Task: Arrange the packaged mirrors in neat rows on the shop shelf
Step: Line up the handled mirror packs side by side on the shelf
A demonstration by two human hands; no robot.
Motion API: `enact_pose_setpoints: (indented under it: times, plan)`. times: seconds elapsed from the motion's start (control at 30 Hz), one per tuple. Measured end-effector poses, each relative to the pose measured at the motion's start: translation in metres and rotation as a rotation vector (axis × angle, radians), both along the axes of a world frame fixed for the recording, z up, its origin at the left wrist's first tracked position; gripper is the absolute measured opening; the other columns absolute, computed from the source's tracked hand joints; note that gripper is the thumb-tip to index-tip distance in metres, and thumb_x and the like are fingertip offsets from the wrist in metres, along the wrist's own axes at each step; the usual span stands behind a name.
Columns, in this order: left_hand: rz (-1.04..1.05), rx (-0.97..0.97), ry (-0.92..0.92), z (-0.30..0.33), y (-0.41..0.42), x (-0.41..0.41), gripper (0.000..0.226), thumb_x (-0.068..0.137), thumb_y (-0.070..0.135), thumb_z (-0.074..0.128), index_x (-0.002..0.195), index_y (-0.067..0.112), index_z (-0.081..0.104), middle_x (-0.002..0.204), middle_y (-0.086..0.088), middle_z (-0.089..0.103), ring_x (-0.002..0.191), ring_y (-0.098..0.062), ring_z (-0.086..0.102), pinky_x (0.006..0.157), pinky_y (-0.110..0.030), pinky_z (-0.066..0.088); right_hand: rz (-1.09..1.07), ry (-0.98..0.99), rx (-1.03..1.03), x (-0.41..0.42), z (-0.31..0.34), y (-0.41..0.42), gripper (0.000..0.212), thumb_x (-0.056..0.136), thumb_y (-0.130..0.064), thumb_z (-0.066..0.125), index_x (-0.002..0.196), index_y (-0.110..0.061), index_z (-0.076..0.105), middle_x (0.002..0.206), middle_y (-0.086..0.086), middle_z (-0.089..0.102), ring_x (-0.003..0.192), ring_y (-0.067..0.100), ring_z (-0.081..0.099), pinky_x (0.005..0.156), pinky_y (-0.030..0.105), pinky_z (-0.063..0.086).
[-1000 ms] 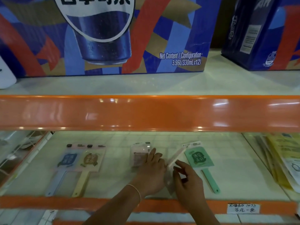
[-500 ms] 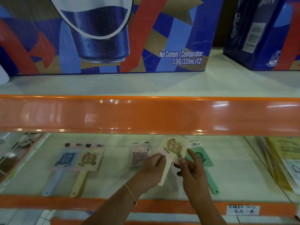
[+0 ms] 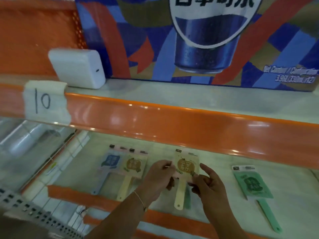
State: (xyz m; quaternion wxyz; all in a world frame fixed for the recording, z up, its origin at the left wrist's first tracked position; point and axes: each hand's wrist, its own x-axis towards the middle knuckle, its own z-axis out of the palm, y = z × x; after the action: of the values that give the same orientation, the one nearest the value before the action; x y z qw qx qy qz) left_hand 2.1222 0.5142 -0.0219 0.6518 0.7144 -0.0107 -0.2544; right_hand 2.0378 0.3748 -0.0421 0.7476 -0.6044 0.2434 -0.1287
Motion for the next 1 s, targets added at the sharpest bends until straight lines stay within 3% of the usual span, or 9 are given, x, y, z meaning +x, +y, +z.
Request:
enact_pose_setpoints:
  times: [0.2,0.3,0.37,0.43,0.53,0.63,0.77,0.93,1.0]
  plan:
    - [-0.002,0.146,-0.088,-0.004,0.049,0.023,0.012,0.097,0.021,0.050,0.105,0.016,0.058,0.064,-0.008,0.062,0.055,-0.021,0.058,0.052,-0.030,0.047,0.097,0.042,-0.097,0.030,-0.006,0.046,0.047,0.090,-0.004,0.061,0.129,-0.026,0.047,0.082,0.011,0.074,0.078,0.025,0.072,0.070,0.034,0.055]
    - [-0.039,0.407,-0.282,-0.004,0.077,0.039,0.023,0.096,0.031,0.048,0.104,0.015,0.062,0.084,-0.004,0.067,0.070,-0.020,0.064,0.061,-0.031,0.053,0.105,0.063,-0.131,0.045,-0.007,0.070,0.050,0.091,-0.007,0.061,0.136,-0.021,0.045,0.085,0.011,0.074,0.080,0.024,0.072,0.077,0.038,0.057]
    - [-0.021,0.495,-0.414,-0.001,0.099,0.048,0.021,0.095,0.031,0.047,0.095,0.017,0.062,0.080,0.002,0.064,0.070,-0.012,0.061,0.061,-0.024,0.050,0.103,0.083,-0.163,0.055,-0.011,0.084,0.049,0.090,-0.008,0.062,0.135,-0.021,0.045,0.085,0.011,0.074,0.078,0.021,0.072,0.079,0.041,0.058]
    - [0.044,0.531,-0.537,0.003,0.126,0.057,0.019,0.093,0.030,0.049,0.087,0.020,0.063,0.074,0.004,0.064,0.064,-0.008,0.059,0.055,-0.016,0.046,0.100,0.109,-0.198,0.065,-0.015,0.097,0.049,0.090,-0.009,0.063,0.135,-0.018,0.046,0.085,0.010,0.074,0.076,0.019,0.073,0.079,0.043,0.058]
    - [0.184,0.597,-0.704,-0.005,0.168,0.075,0.016,0.094,0.025,0.052,0.085,0.019,0.065,0.069,0.002,0.063,0.061,-0.014,0.057,0.056,-0.029,0.049,0.082,0.134,-0.213,0.077,-0.022,0.112,0.050,0.091,-0.009,0.062,0.137,-0.016,0.045,0.087,0.017,0.071,0.078,0.023,0.072,0.075,0.038,0.059]
    - [0.236,0.632,-0.794,-0.020,0.203,0.090,0.013,0.093,0.013,0.054,0.086,0.016,0.065,0.078,-0.001,0.063,0.070,-0.016,0.057,0.062,-0.028,0.049,0.053,0.167,-0.260,0.086,-0.028,0.124,0.051,0.090,-0.012,0.063,0.138,-0.019,0.045,0.081,0.015,0.070,0.073,0.025,0.068,0.065,0.034,0.057]
    - [0.217,0.646,-0.767,-0.044,0.231,0.102,0.023,0.090,0.011,0.059,0.112,0.003,0.065,0.107,-0.012,0.065,0.102,-0.026,0.059,0.089,-0.035,0.049,0.042,0.215,-0.381,0.089,-0.036,0.135,0.048,0.089,-0.015,0.064,0.134,-0.022,0.049,0.080,0.007,0.071,0.077,0.025,0.069,0.069,0.044,0.060]
    - [0.142,0.712,-0.744,-0.066,0.238,0.103,0.035,0.092,0.019,0.059,0.123,0.003,0.057,0.120,-0.016,0.059,0.115,-0.031,0.053,0.098,-0.040,0.043,0.027,0.262,-0.694,0.084,-0.037,0.146,0.027,0.090,-0.026,0.058,0.118,-0.026,0.057,0.084,-0.014,0.068,0.077,0.000,0.063,0.062,0.009,0.046]
    - [0.112,0.762,-0.744,-0.069,0.236,0.103,0.038,0.092,0.026,0.055,0.124,0.005,0.056,0.121,-0.014,0.058,0.116,-0.031,0.051,0.099,-0.042,0.043,0.026,0.288,-0.803,0.082,-0.042,0.149,0.035,0.089,-0.035,0.056,0.122,-0.022,0.059,0.100,-0.010,0.069,0.088,0.004,0.062,0.075,0.016,0.048]
